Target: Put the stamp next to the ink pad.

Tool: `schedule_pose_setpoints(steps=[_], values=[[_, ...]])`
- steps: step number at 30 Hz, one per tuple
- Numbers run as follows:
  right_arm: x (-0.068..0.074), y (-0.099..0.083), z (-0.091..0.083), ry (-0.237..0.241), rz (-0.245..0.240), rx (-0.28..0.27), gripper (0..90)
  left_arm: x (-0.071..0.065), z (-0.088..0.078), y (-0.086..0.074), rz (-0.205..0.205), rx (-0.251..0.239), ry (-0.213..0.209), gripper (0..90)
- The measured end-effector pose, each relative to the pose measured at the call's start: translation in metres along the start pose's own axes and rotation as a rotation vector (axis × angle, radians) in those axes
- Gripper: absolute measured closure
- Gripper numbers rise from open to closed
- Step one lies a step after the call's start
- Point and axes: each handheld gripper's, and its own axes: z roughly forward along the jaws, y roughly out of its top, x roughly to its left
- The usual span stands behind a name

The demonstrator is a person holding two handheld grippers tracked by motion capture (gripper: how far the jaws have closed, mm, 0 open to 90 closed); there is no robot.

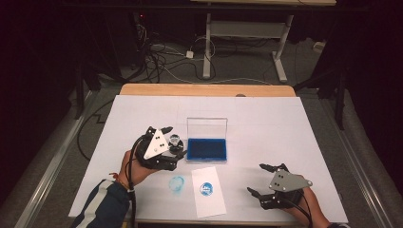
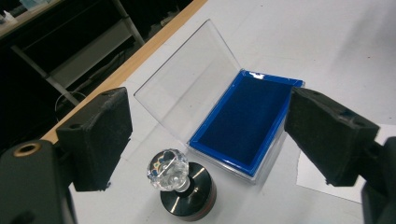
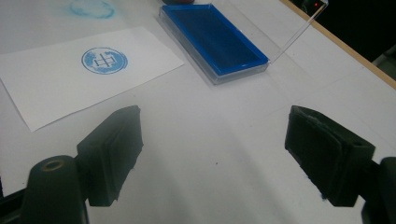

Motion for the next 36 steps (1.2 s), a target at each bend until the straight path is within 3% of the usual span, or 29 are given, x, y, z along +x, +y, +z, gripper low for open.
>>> schedule_pose_setpoints(steps=[9,19,32,36], values=[[-0.002,0.001,-0.002,-0.022,0.011,-0.017,19.0,-0.012,-0.01,-0.004,0.038,-0.018,0.017,14.2],[-0.005,0.002,-0.009,-0.068,0.024,-0.063,18.6,-0.022,-0.02,-0.014,0.036,-0.038,0.033,14.2],[-0.008,0.001,-0.014,-0.111,0.035,-0.087,17.7,-0.027,-0.029,-0.034,0.021,-0.003,0.049,14.2],[-0.009,0.001,-0.015,-0.114,0.037,-0.086,17.7,-0.03,-0.033,-0.04,0.022,0.002,0.071,14.2]])
